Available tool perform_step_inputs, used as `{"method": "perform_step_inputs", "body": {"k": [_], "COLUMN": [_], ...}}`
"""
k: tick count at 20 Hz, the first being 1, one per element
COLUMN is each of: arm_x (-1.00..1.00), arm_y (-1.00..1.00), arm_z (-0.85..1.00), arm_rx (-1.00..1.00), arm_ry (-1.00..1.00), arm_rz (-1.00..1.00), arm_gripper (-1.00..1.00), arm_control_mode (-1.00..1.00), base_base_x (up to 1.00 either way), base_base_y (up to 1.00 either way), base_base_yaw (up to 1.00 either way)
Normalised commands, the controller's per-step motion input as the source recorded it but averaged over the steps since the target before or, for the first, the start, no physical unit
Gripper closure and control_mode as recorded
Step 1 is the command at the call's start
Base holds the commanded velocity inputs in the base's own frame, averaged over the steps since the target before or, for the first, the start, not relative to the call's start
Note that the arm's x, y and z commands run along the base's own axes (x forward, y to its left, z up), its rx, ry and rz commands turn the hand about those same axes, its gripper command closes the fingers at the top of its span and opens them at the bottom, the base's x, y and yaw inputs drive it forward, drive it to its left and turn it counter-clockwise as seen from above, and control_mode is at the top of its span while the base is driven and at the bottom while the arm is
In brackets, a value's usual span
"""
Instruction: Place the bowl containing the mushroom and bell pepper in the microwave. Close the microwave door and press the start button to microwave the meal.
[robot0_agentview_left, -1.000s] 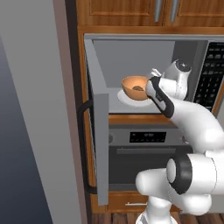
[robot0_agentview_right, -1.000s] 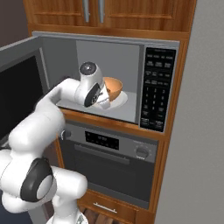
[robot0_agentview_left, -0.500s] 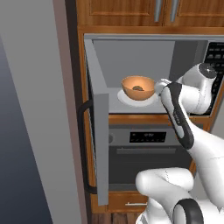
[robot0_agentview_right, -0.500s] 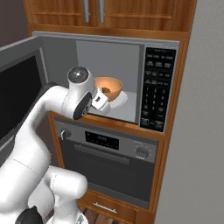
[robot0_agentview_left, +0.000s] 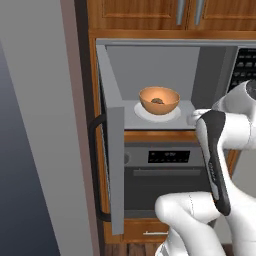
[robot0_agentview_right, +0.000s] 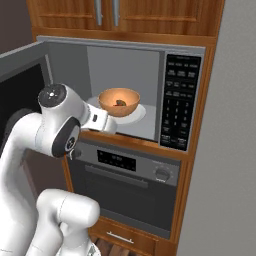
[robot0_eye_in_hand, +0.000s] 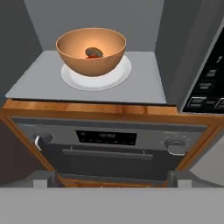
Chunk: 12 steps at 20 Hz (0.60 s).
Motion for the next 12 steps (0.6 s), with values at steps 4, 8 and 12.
{"method": "perform_step_inputs", "body": {"k": [4, 8, 12], "arm_x": [-1.0, -1.0, -0.75], "arm_y": [0.24, 0.38, 0.65], "arm_z": [0.51, 0.48, 0.51], "arm_rx": [-0.31, -0.3, -0.34], "arm_ry": [-0.04, -0.02, 0.0], "arm_rz": [0.35, 0.33, 0.21], "arm_gripper": [-1.0, -1.0, -1.0], "arm_control_mode": [-1.0, -1.0, -1.0], "base_base_x": [0.0, 0.0, 0.0], "base_base_y": [0.0, 0.0, 0.0], "base_base_yaw": [0.0, 0.0, 0.0]}}
